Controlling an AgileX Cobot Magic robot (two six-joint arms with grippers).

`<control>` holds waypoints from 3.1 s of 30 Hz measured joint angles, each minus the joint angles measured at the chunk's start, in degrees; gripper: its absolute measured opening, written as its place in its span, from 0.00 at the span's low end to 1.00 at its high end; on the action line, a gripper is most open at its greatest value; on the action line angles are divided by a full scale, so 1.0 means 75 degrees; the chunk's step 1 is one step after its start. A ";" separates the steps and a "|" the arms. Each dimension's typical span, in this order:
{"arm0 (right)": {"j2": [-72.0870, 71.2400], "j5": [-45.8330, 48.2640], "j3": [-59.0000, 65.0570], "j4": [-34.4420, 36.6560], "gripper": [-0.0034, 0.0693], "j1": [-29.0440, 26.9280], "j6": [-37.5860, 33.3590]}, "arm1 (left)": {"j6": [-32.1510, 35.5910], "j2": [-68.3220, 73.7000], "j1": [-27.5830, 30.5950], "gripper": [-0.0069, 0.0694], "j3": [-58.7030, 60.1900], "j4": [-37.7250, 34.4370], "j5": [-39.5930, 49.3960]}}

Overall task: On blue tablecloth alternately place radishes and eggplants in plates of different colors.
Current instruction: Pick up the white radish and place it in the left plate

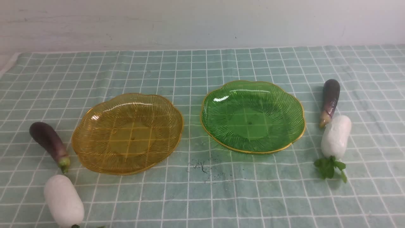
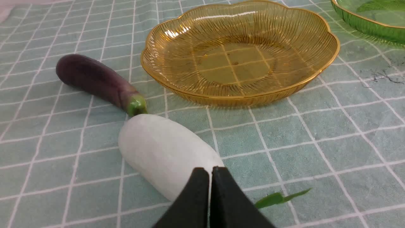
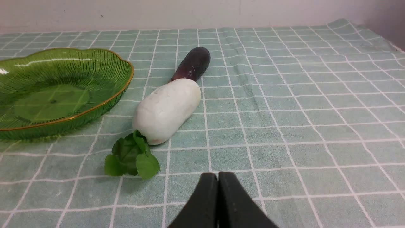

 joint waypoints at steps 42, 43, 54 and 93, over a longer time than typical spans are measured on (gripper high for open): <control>0.0000 -0.2296 0.0071 0.2274 0.03 0.0000 0.1237 | 0.0294 0.1417 0.0000 0.08 -0.3784 -0.5411 -0.1592; 0.0000 -0.2697 0.0071 0.2760 0.03 0.0000 0.1487 | 0.0355 0.2242 0.0000 0.08 -0.4374 -0.5177 -0.0489; 0.0000 -0.3395 0.0060 0.3574 0.03 0.0016 0.1721 | -0.1865 0.6950 0.0009 0.08 -0.5330 -0.0827 0.3549; 0.7003 0.3708 -0.5508 0.5612 0.03 0.0832 -0.3666 | -0.2967 1.1825 0.1508 0.74 -0.5399 -0.0994 0.1151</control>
